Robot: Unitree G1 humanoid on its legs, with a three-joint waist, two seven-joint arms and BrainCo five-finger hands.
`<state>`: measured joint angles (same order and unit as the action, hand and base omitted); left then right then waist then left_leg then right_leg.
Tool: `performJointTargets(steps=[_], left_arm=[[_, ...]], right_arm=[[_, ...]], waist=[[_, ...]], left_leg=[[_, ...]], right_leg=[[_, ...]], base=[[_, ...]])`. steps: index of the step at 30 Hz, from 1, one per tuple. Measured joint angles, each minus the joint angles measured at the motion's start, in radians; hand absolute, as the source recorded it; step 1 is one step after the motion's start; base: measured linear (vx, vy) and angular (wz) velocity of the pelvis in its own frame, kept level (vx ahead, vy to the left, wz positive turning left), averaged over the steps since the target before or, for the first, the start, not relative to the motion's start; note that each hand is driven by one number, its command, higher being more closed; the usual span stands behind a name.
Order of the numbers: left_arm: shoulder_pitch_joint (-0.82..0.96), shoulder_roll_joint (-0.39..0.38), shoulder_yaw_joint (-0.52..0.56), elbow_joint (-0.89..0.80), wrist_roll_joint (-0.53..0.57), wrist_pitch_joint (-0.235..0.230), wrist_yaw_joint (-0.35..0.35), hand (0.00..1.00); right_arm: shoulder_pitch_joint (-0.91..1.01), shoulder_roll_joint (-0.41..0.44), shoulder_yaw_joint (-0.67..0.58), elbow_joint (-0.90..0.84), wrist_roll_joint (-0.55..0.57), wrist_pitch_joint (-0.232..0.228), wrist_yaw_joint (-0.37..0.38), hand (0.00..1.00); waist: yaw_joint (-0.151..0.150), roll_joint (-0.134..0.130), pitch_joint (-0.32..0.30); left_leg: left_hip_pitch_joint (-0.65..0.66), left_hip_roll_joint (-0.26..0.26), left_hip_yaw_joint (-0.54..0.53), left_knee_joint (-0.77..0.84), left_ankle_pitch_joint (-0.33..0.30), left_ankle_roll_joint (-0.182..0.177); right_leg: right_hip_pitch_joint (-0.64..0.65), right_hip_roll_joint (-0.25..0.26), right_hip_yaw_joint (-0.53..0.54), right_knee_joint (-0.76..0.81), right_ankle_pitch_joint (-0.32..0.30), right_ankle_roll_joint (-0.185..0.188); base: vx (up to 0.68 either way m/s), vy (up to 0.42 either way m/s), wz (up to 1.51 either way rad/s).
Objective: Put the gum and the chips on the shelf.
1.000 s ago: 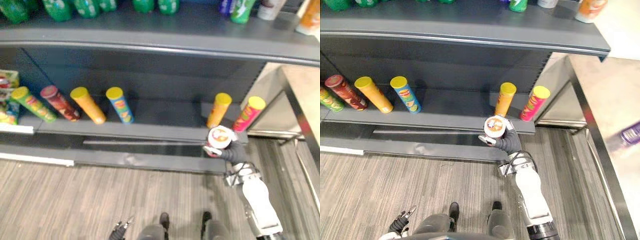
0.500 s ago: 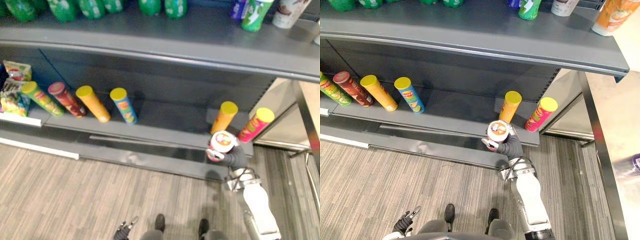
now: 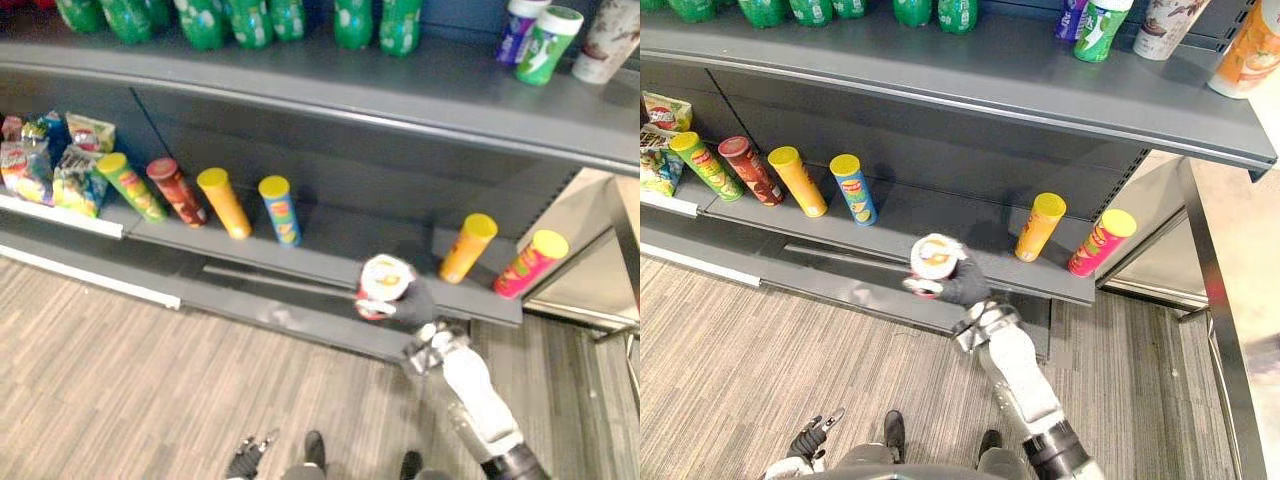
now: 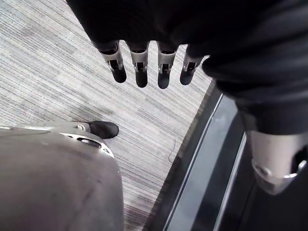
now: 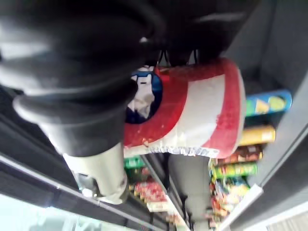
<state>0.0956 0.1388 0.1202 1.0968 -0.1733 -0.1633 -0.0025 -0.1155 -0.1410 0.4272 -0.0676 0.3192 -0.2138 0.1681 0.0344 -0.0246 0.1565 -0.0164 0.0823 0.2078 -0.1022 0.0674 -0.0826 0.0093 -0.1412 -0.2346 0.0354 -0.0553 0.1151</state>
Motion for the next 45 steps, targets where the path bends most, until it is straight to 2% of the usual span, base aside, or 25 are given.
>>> performJointTargets(steps=[5,12,19,25,31,35,37,45], left_arm=[[-0.007,0.008,-0.032,0.004,0.0,0.001,-0.001,0.0],[-0.012,0.013,-0.045,0.011,-0.002,0.019,0.001,0.0],[-0.01,0.013,-0.041,0.016,-0.003,0.022,0.0,0.0],[-0.007,0.012,-0.035,0.015,-0.005,0.028,-0.003,0.0],[0.003,0.014,-0.036,0.015,-0.016,0.042,-0.005,0.0],[0.004,0.015,-0.038,0.015,-0.019,0.042,-0.006,0.0],[0.002,0.016,-0.045,0.015,-0.02,0.042,-0.007,0.0],[-0.017,0.017,-0.057,0.015,-0.021,0.042,-0.008,0.0]], right_arm=[[-0.129,-0.018,0.054,0.005,0.058,0.027,0.027,1.0],[-0.304,-0.08,0.046,0.005,0.136,0.039,0.008,1.0],[-0.519,-0.182,-0.119,0.021,0.161,0.038,-0.057,1.0],[-0.635,-0.271,-0.201,0.101,0.161,0.038,-0.105,1.0],[-0.795,-0.355,-0.229,0.275,0.163,0.039,-0.163,1.0],[-0.849,-0.358,-0.244,0.38,0.172,0.048,-0.177,1.0],[-0.884,-0.365,-0.245,0.448,0.172,0.078,-0.184,1.0],[-1.013,-0.352,-0.253,0.661,0.17,0.12,-0.207,1.0]], waist=[[0.004,0.001,-0.001],[0.009,0.002,-0.016],[0.009,0.004,-0.037],[0.009,0.004,-0.038],[0.01,0.004,-0.038],[0.01,0.004,-0.038],[0.011,0.004,-0.038],[0.029,0.004,-0.038]], left_leg=[[0.0,0.002,0.001,0.0,0.003,0.004],[0.003,0.017,0.004,0.0,0.013,0.006],[0.005,0.038,0.006,0.0,0.025,0.004],[0.003,0.055,0.007,-0.001,0.033,-0.006],[0.003,0.068,0.028,-0.001,0.038,-0.011],[0.002,0.07,0.03,-0.001,0.043,-0.007],[0.0,0.069,0.029,-0.001,0.043,-0.007],[-0.001,0.072,0.031,-0.001,0.044,-0.008]], right_leg=[[-0.002,0.003,0.008,-0.001,0.008,-0.005],[-0.003,0.02,0.017,-0.003,0.015,-0.015],[-0.002,0.041,0.024,-0.008,0.031,-0.032],[-0.001,0.061,0.028,-0.024,0.043,-0.041],[-0.004,0.076,0.051,-0.046,0.063,-0.047],[-0.005,0.079,0.052,-0.052,0.066,-0.049],[-0.006,0.078,0.052,-0.052,0.066,-0.049],[-0.006,0.084,0.056,-0.058,0.072,-0.053]], base=[[0.0,-0.001,-0.03],[0.0,-0.006,-0.03],[-0.04,-0.009,-0.02],[-0.05,-0.019,-0.04],[-0.01,-0.009,-0.11],[0.01,-0.003,-0.01],[0.02,0.0,0.0],[0.02,-0.001,-0.01]])
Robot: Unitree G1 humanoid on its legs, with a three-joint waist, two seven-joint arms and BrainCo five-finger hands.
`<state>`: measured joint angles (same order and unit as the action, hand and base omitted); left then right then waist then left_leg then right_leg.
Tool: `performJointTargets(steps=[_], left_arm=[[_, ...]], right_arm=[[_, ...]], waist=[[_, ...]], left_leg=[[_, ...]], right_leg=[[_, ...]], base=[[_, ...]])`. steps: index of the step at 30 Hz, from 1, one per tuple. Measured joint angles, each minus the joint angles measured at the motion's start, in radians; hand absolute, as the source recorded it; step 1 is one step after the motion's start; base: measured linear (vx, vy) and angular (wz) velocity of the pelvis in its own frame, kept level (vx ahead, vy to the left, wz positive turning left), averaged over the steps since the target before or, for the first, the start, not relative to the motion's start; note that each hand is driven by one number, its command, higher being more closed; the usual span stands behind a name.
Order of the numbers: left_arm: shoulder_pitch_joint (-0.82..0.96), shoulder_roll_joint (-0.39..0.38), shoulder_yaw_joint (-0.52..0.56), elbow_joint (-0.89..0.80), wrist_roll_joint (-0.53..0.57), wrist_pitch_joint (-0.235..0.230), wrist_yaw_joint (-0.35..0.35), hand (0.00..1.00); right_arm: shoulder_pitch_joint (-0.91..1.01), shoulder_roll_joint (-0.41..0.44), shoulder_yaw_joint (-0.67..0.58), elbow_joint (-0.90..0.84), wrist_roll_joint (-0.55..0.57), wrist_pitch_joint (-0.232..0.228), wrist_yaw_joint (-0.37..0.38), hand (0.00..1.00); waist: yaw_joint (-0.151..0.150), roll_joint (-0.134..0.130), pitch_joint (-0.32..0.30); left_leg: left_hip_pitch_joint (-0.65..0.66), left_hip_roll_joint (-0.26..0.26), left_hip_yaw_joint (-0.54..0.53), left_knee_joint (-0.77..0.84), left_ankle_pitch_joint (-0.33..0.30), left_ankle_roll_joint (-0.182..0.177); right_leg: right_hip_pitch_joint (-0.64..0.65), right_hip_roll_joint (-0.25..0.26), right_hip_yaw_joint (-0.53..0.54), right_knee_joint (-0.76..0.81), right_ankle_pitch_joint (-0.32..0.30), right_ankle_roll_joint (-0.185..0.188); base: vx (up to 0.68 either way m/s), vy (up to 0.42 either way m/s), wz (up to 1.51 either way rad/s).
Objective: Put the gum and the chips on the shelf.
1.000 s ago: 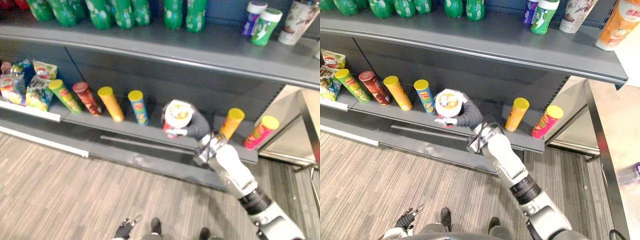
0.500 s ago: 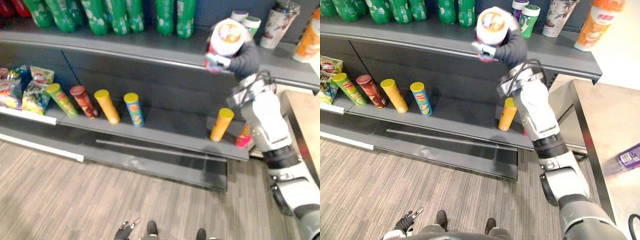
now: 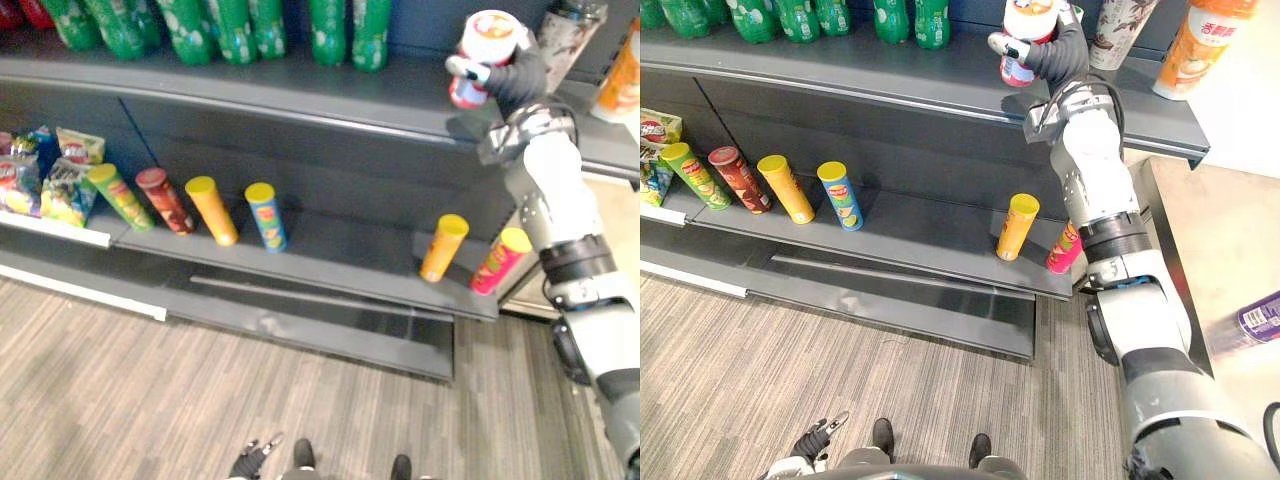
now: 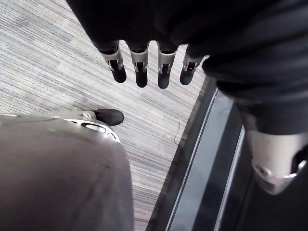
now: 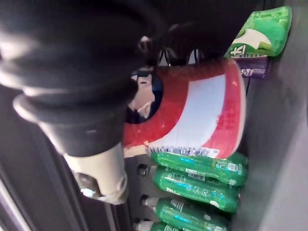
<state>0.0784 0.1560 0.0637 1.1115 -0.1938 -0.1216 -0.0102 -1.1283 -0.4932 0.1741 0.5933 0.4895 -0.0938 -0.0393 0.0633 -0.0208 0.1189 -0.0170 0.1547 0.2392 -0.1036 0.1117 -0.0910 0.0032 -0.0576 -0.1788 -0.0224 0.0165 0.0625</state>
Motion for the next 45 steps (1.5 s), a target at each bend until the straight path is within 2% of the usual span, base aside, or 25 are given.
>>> performJointTargets(steps=[11,26,27,45], left_arm=[[-0.038,-0.005,-0.011,-0.008,-0.039,0.0,-0.004,0.0],[-0.047,-0.016,-0.02,-0.02,-0.04,-0.001,0.003,0.0],[-0.047,-0.017,-0.02,-0.021,-0.04,-0.001,0.004,0.0],[-0.048,-0.023,-0.017,-0.038,-0.039,-0.001,0.005,0.0]], right_arm=[[-0.071,0.047,-0.082,0.133,-0.022,0.039,-0.004,1.0],[-0.096,0.07,-0.12,0.192,-0.097,0.046,0.003,1.0],[-0.096,0.071,-0.128,0.194,-0.097,0.046,0.003,0.0],[-0.1,0.071,-0.129,0.189,-0.097,0.037,0.004,0.0]], waist=[[0.005,-0.001,0.035],[0.002,0.001,0.049],[0.002,0.001,0.051],[-0.003,-0.006,0.066]], left_leg=[[-0.014,0.004,0.0,0.0,0.0,-0.003],[-0.008,0.011,0.024,0.0,0.004,-0.004],[-0.007,0.011,0.024,0.0,0.004,-0.004],[0.0,0.011,0.036,0.0,0.003,-0.005]], right_leg=[[-0.011,0.005,0.0,-0.008,0.001,-0.001],[-0.016,0.011,0.018,-0.008,0.006,-0.004],[-0.016,0.01,0.02,-0.008,0.006,-0.004],[-0.015,0.01,0.028,-0.008,0.006,-0.004]], base=[[0.0,0.0,0.0],[0.01,0.0,-0.04],[0.0,0.0,0.0],[0.0,0.001,-0.01]])
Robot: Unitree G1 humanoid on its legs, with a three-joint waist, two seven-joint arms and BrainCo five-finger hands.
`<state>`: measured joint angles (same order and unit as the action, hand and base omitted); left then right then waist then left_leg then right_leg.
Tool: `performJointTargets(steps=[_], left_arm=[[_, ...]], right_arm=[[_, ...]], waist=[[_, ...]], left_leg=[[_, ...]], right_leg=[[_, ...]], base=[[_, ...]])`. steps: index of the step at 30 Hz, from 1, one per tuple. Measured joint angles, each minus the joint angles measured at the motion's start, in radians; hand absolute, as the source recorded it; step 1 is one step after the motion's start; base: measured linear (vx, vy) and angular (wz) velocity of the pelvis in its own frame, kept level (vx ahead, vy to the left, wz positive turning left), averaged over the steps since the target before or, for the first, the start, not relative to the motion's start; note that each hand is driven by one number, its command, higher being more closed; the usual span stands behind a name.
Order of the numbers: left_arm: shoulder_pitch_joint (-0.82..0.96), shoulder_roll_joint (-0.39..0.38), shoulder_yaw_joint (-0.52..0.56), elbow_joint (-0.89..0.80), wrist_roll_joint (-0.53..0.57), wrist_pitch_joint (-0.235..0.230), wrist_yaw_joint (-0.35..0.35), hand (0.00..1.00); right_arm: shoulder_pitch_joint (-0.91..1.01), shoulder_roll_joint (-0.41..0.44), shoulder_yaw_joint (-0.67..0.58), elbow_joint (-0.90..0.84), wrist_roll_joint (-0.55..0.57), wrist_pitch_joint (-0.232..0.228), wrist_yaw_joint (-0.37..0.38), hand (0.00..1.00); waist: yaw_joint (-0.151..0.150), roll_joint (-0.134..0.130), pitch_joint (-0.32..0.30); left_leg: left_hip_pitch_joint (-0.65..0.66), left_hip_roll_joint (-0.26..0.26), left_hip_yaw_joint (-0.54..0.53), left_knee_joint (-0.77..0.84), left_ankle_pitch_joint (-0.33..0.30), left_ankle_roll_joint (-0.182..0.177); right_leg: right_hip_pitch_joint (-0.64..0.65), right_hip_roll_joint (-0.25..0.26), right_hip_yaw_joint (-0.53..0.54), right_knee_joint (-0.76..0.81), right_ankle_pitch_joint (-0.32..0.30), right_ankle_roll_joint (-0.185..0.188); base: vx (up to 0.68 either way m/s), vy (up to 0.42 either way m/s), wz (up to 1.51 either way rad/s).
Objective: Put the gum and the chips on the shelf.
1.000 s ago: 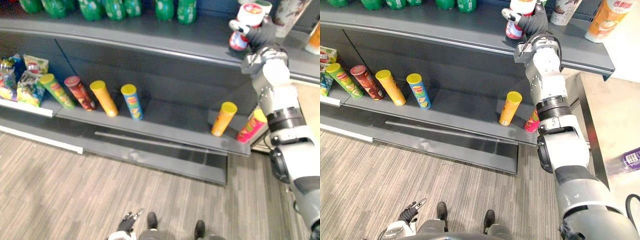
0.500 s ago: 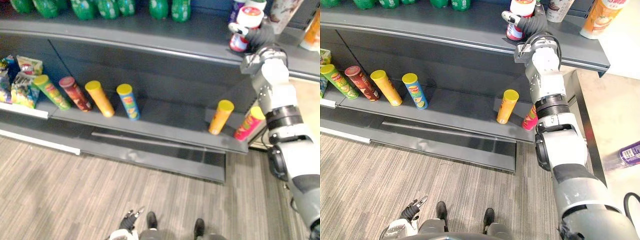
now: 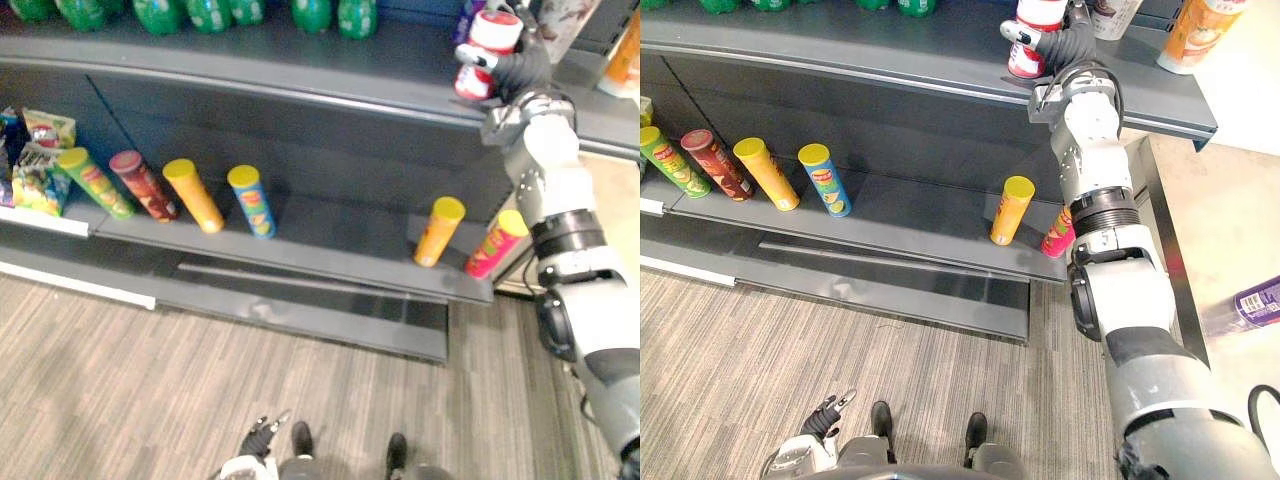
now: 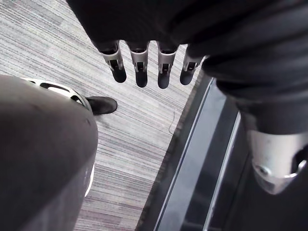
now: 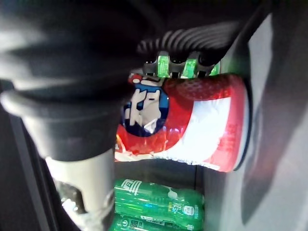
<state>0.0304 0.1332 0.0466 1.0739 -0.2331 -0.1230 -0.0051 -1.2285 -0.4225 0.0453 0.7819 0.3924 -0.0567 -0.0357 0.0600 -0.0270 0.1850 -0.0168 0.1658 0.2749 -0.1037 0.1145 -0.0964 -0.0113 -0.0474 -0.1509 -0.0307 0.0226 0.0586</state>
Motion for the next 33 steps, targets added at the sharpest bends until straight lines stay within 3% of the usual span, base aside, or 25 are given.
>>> performJointTargets(steps=[11,20,24,29,33], left_arm=[[0.002,-0.005,0.005,0.0,0.002,0.001,0.0,0.0],[0.007,-0.01,0.035,0.0,0.011,0.002,0.0,0.0],[0.007,-0.009,0.038,0.001,0.013,0.002,0.001,0.0],[0.007,-0.01,0.037,0.002,0.019,0.004,0.006,0.0],[0.007,-0.013,0.038,0.003,0.025,0.005,0.019,0.0]], right_arm=[[0.004,-0.002,0.004,-0.144,0.013,-0.005,-0.007,0.0],[0.017,-0.012,0.002,-0.355,0.046,-0.074,-0.059,0.0],[0.122,-0.011,-0.002,-0.528,0.045,-0.111,-0.078,0.0],[0.381,0.091,-0.043,-0.746,0.05,-0.151,-0.076,0.0],[0.657,0.225,0.003,-0.895,0.061,-0.164,-0.042,0.0]], waist=[[-0.011,0.0,0.0],[-0.025,-0.006,0.0],[-0.027,-0.016,-0.003],[-0.03,-0.026,-0.01],[-0.031,-0.027,-0.011]], left_leg=[[0.01,0.004,0.013,0.0,0.0,0.0],[0.02,0.004,0.013,0.0,-0.001,-0.001],[0.02,0.003,0.014,0.0,-0.001,-0.001],[0.024,0.003,0.018,0.0,-0.001,-0.001],[0.029,0.004,0.022,0.0,-0.004,-0.005]], right_leg=[[0.002,0.004,0.012,0.0,0.01,-0.004],[0.013,0.003,0.013,-0.002,0.01,-0.003],[0.013,0.003,0.016,-0.002,0.01,-0.003],[0.013,0.003,0.023,-0.002,0.01,-0.003],[0.014,0.005,0.029,-0.001,0.01,-0.003]], base=[[0.01,0.0,-0.03],[0.0,0.0,0.0],[0.0,0.0,0.0],[0.01,0.002,-0.02],[0.01,0.0,-0.05]])
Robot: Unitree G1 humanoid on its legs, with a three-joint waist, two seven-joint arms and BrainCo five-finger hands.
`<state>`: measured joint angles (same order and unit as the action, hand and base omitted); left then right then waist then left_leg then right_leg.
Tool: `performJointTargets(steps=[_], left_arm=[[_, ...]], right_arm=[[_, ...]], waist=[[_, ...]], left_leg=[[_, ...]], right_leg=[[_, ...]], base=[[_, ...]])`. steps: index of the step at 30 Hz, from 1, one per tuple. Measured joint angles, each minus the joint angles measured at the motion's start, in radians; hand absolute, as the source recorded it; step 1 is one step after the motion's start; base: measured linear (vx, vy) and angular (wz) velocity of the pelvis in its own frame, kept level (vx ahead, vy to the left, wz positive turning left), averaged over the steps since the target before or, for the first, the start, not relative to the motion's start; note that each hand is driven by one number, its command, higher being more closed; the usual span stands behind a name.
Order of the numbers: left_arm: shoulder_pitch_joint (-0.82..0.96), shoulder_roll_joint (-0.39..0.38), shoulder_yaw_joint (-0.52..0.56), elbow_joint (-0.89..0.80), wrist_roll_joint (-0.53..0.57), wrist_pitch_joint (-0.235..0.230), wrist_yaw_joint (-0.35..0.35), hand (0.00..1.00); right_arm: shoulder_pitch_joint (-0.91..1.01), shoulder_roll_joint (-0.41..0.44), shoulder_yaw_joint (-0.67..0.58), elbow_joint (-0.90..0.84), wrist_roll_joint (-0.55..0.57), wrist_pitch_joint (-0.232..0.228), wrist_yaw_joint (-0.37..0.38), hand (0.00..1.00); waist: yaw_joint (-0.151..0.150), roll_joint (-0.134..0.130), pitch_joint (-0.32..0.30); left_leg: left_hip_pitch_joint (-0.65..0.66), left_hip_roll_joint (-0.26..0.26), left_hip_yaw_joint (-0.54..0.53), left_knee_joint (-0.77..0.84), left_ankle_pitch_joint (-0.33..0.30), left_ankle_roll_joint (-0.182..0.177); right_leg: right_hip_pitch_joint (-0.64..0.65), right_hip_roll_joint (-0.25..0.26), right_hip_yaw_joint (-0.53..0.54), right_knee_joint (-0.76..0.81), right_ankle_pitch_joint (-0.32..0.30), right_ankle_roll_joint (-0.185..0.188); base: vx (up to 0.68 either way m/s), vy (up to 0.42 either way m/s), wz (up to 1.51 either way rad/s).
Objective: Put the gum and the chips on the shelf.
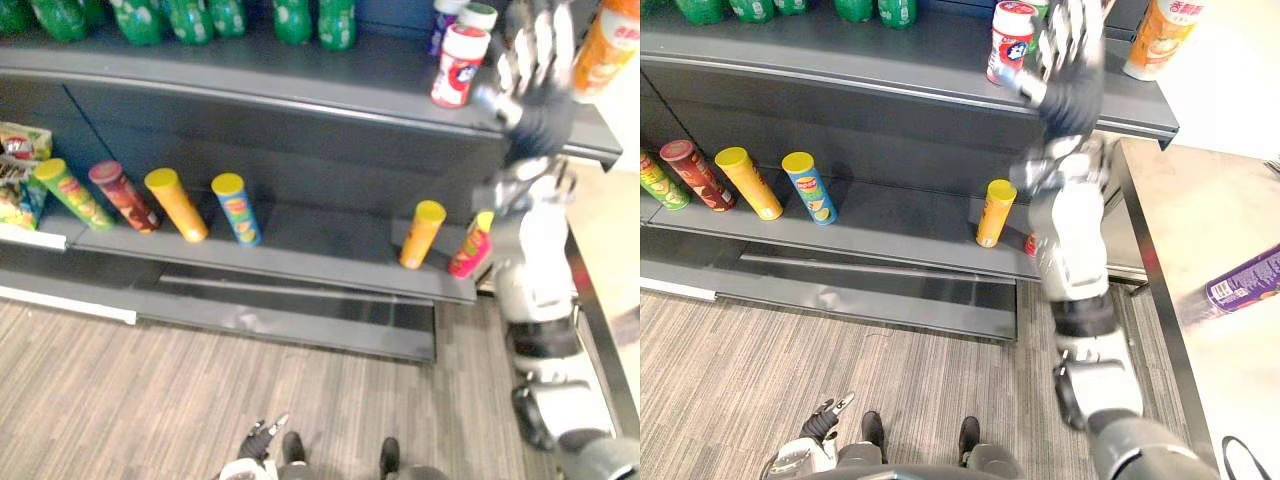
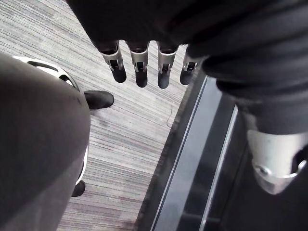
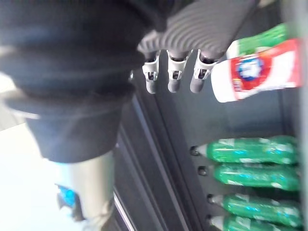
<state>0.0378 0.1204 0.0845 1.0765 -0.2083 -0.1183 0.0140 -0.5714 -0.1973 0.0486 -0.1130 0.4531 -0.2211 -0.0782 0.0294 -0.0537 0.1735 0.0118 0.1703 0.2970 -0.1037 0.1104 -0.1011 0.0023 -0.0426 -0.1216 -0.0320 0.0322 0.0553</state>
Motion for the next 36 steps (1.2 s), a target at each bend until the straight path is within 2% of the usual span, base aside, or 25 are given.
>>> performJointTargets(steps=[3,8,11,14,15,17,18,20,24,28,31,33,36], left_arm=[[0.0,0.0,0.001,0.0,0.035,-0.001,0.01,0.0],[0.0,0.0,0.003,0.015,0.036,-0.004,0.022,0.0],[-0.001,-0.008,0.04,0.02,0.061,-0.005,0.022,0.0],[-0.001,-0.009,0.04,0.029,0.069,-0.005,0.022,0.0],[0.0,-0.009,0.041,0.031,0.075,-0.004,0.021,0.0],[0.001,-0.01,0.042,0.034,0.076,-0.004,0.019,0.0],[0.003,-0.01,0.045,0.036,0.077,-0.004,0.018,0.0],[0.005,-0.018,0.054,0.036,0.081,-0.004,0.017,0.0],[0.007,-0.04,0.069,0.036,0.098,-0.005,0.02,0.0],[0.017,-0.054,0.061,0.037,0.094,-0.011,0.023,0.0],[0.024,-0.061,0.058,0.037,0.093,-0.02,0.022,0.0],[0.025,-0.061,0.057,0.037,0.092,-0.028,0.02,0.0],[0.026,-0.058,0.037,0.038,0.071,-0.036,0.019,0.0]], right_arm=[[0.169,0.041,0.097,-0.038,0.027,-0.001,0.05,0.0],[0.419,0.058,0.219,-0.04,0.037,0.004,0.138,0.0],[0.554,0.059,0.266,0.004,0.037,0.011,0.186,0.0],[0.691,0.058,0.306,0.149,0.066,0.054,0.242,0.0],[0.733,0.058,0.31,0.209,0.075,0.083,0.263,0.0],[0.78,0.061,0.304,0.312,0.072,0.104,0.284,0.0],[0.799,0.072,0.279,0.388,0.071,0.124,0.283,0.0],[0.811,0.103,0.206,0.508,0.064,0.13,0.273,0.0],[0.794,0.123,0.063,0.727,-0.035,0.125,0.213,0.0],[0.762,0.122,-0.072,0.94,-0.061,0.106,0.169,0.0],[0.761,0.122,-0.165,1.031,-0.062,0.102,0.15,0.0],[0.758,0.117,-0.232,1.083,-0.107,0.086,0.131,0.0],[0.761,0.119,-0.264,1.123,-0.14,0.084,0.113,0.0]], waist=[[-0.002,0.0,-0.001],[-0.004,-0.007,-0.012],[-0.007,-0.008,-0.018],[-0.011,-0.005,-0.032],[-0.014,-0.004,-0.034],[-0.024,-0.004,-0.035],[-0.028,-0.002,-0.035],[-0.031,0.001,-0.036],[-0.03,0.018,-0.044],[-0.03,0.046,-0.053],[-0.031,0.058,-0.059],[-0.031,0.057,-0.058],[-0.031,0.056,-0.058]], left_leg=[[0.006,0.0,0.004,0.0,-0.003,-0.002],[0.007,-0.001,0.005,0.0,-0.012,-0.008],[0.009,-0.004,0.009,0.0,-0.017,-0.005],[0.009,-0.011,0.015,0.0,-0.022,-0.004],[0.009,-0.014,0.015,0.0,-0.025,-0.004],[0.009,-0.018,0.015,0.0,-0.027,-0.003],[0.009,-0.021,0.016,0.0,-0.029,-0.001],[0.012,-0.024,0.021,0.0,-0.032,0.001],[0.022,-0.03,0.031,0.0,-0.039,0.004],[0.041,-0.035,0.048,0.0,-0.049,0.003],[0.044,-0.037,0.048,0.0,-0.054,0.003],[0.045,-0.038,0.046,0.0,-0.056,0.003],[0.045,-0.041,0.044,0.0,-0.058,0.003]], right_leg=[[0.002,0.0,0.006,0.0,0.0,0.001],[0.002,-0.001,0.008,0.001,-0.004,0.006],[0.004,-0.005,0.007,0.0,-0.006,0.006],[0.004,-0.012,0.008,0.0,-0.009,0.01],[0.004,-0.015,0.008,0.0,-0.009,0.009],[0.005,-0.019,0.007,0.0,-0.012,0.01],[0.005,-0.022,0.008,0.0,-0.013,0.012],[0.005,-0.025,0.012,0.001,-0.013,0.012],[0.007,-0.031,0.023,0.003,-0.013,0.017],[0.018,-0.034,0.034,0.004,-0.018,0.023],[0.018,-0.037,0.034,0.01,-0.027,0.027],[0.02,-0.04,0.025,0.018,-0.037,0.025],[0.021,-0.042,0.022,0.02,-0.039,0.028]], base=[[0.01,0.003,-0.06],[0.0,0.001,-0.01],[0.0,0.0,0.0],[0.02,0.012,-0.01],[0.04,0.025,0.01],[0.03,0.02,0.01],[0.03,0.018,-0.02],[0.03,0.017,-0.05],[0.04,0.014,-0.06],[0.04,0.014,-0.09],[0.04,0.011,-0.01],[0.04,0.01,0.09],[0.05,0.01,0.05]])
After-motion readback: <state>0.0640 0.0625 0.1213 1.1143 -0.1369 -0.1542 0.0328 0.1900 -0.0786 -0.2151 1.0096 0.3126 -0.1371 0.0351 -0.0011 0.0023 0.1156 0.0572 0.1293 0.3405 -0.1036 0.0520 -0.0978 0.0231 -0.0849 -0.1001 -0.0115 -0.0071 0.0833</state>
